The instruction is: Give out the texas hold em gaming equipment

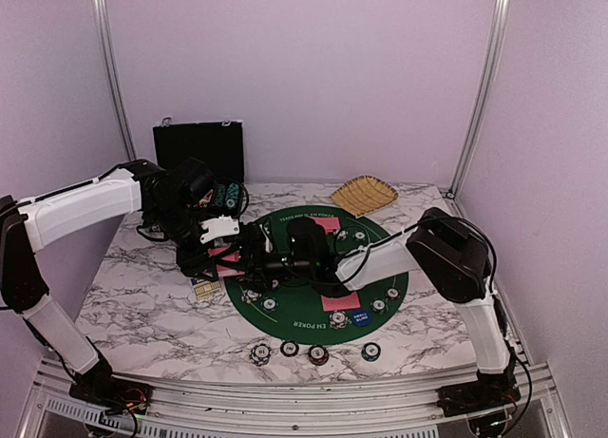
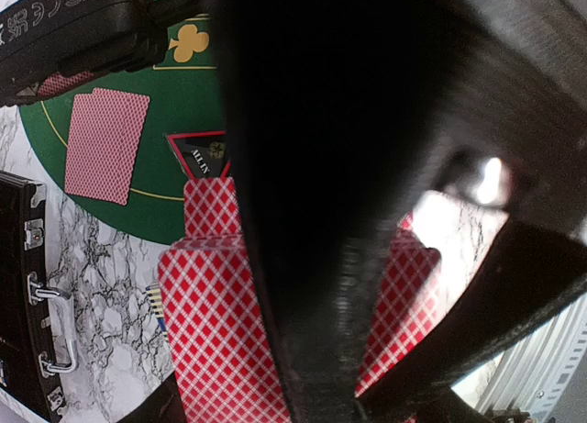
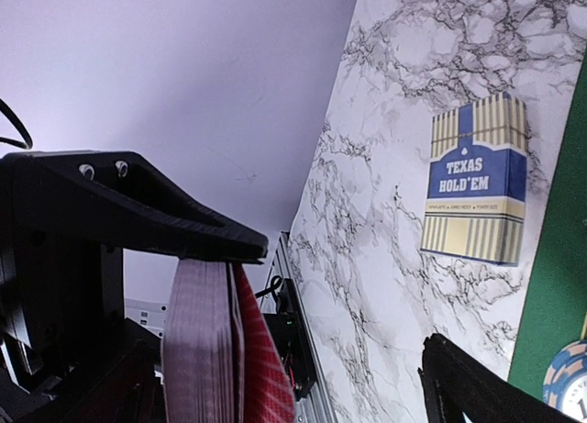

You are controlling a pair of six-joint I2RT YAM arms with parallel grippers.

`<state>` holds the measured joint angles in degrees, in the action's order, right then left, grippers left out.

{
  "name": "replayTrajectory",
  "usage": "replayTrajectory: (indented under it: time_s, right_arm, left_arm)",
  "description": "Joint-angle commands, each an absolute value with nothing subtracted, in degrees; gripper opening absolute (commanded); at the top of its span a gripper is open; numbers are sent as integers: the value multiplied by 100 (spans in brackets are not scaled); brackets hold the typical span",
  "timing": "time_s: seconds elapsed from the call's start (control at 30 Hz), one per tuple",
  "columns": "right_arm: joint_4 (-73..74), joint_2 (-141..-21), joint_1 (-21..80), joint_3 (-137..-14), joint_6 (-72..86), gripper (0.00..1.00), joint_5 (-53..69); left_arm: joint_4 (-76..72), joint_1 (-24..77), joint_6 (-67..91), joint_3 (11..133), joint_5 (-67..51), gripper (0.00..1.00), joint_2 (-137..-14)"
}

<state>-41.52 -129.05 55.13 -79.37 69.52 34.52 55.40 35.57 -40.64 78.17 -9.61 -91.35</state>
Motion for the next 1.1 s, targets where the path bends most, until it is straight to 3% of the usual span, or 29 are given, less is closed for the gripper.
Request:
replayTrajectory:
  time_s: [0.0,0.53,0.8,1.07]
  right_arm:
    - [-4599,-13153,5573,-8192,7335,99,3379]
    - [-4310,-13558,5559,-8811,7564,98,3355]
    - [-4098,-13479,5462,-8615,7667,85,3348]
    - [-3371,-13067,5303,-8420,7147,85,3296]
  left_arm:
    - [5660,3568,-4069,7981,-1073,0,-8991]
    - [5661,3568,-4088,7954,-1078,0,-8921]
    - [5661,3568,-4097,7954,-1068,0,-8908]
    - [5664,3568,-4096,7961,-1058,0,-8903]
